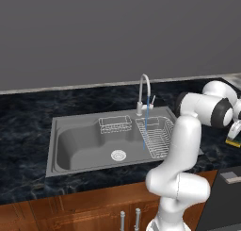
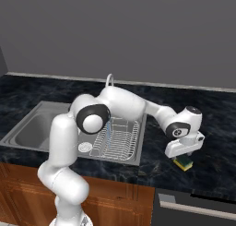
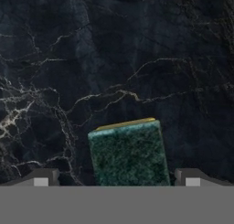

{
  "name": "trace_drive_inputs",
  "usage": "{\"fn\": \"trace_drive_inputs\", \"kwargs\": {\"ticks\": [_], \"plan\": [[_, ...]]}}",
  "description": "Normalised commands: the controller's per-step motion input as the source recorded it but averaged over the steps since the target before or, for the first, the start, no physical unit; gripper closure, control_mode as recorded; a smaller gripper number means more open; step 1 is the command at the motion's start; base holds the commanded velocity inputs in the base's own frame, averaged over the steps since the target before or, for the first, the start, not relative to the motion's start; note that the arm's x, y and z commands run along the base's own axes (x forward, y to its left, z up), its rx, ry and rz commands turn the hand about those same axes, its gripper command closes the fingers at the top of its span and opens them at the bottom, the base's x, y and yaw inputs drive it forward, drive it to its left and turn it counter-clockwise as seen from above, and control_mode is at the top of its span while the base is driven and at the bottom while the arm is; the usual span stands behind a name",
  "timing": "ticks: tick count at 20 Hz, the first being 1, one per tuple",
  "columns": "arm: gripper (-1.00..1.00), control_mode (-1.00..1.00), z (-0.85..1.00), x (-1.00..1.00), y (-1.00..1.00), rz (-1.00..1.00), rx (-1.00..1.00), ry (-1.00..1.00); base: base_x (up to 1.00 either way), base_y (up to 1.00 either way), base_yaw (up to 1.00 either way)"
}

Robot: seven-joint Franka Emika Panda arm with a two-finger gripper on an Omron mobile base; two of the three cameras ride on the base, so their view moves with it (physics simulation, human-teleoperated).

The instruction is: Soak the sponge with water for a few seconds and then drop it inside the sink.

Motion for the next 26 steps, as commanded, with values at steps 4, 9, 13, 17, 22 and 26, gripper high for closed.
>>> {"fn": "trace_drive_inputs", "kwargs": {"ticks": [4,9,13,17,22,26], "plan": [[-1.0,-1.0,-0.13,0.0,0.0,0.0,0.0,0.0,0.0,0.0,0.0],[-1.0,-1.0,-0.17,0.0,0.0,0.0,0.0,0.0,0.0,0.0,0.0],[-1.0,-1.0,-0.1,0.0,0.0,0.0,0.0,0.0,0.0,0.0,0.0],[-1.0,-1.0,-0.08,0.0,0.0,0.0,0.0,0.0,0.0,0.0,0.0],[-1.0,-1.0,-0.06,0.0,0.0,0.01,0.0,0.0,0.0,0.0,0.0],[-1.0,-1.0,-0.15,0.0,-0.04,0.02,0.0,0.0,0.0,0.0,0.0]]}}
